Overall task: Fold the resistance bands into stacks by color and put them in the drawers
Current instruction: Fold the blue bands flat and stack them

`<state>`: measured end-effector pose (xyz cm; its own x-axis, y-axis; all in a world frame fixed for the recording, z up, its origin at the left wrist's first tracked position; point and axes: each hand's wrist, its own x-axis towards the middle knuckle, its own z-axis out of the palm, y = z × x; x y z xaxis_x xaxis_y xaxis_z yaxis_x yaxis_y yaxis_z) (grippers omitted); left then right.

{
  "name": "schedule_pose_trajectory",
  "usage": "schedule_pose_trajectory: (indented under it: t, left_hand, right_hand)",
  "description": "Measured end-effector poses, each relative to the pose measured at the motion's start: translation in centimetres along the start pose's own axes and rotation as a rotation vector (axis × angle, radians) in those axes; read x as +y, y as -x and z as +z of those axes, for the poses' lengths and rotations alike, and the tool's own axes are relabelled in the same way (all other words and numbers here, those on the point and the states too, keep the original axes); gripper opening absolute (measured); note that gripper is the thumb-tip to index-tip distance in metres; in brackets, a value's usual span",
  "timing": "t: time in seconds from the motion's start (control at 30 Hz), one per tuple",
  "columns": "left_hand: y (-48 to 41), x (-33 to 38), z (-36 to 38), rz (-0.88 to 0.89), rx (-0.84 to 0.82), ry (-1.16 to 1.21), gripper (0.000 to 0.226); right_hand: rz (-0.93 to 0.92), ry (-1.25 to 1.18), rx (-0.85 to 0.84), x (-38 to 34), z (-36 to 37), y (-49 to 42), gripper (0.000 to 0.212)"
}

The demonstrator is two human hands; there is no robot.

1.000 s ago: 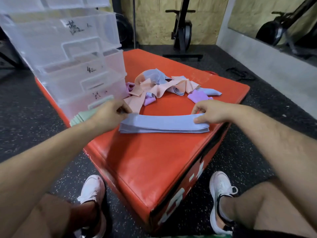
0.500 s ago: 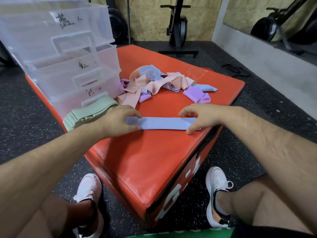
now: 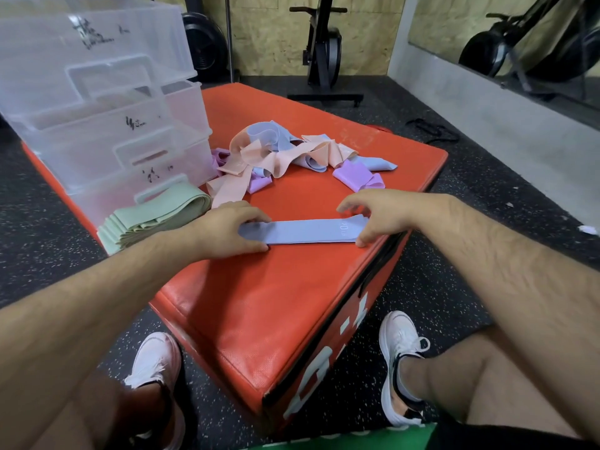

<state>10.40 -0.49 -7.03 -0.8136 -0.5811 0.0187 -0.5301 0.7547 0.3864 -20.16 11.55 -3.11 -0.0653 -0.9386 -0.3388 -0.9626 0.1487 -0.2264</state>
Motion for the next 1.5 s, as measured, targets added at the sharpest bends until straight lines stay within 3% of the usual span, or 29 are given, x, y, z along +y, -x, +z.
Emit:
schedule_pose_trajectory:
  t: [0.3,0.57,0.83,0.93,1.03,1.3,1.4,1.5]
  left_hand:
    - [-1.6,0.6,1.2,0.083,0.013,0.009,0.043]
    - [-1.8,0.8,1.1,0.055,-0.003,0.041,0.046]
    - [-6.4,1.3,-1.0,-0.094,0.308,0.086,0.046]
    - [-8.3,0.6,-1.3,-0.116,0.363,0.105,0.035]
    - [-10.8,0.0,-2.6,-0.117,0.406,0.065,0.043]
    - [-22.8,-3.9,-7.9,-0.289,0.214,-0.180,0.045]
    - [-27.5,-4.0,-9.0,-0.323,0.024,-0.210,0.059]
    - [-30.7,-4.4,-7.6,-0.348,-0.270,-0.248,0.076]
  right_hand:
    - [-0.021,0.073,0.035,0.6,0.7,0.5,0.063]
    - [-0.019,0.107,0.042,-0.5,0.3,0.6,0.067]
    - [-0.092,-0.004,0.293,-5.3,-2.7,-4.1,0.045]
    - [-0.118,0.007,0.368,-7.2,-3.5,-6.4,0.043]
    - [-0.060,0.037,0.418,-8.3,-4.2,-9.3,0.039]
    - [0.059,0.023,0.379,-8.9,-5.5,-14.2,0.036]
    - [0.095,0.032,0.372,-8.9,-5.6,-15.1,0.041]
    - [0.097,0.025,0.348,-9.0,-5.7,-15.2,0.041]
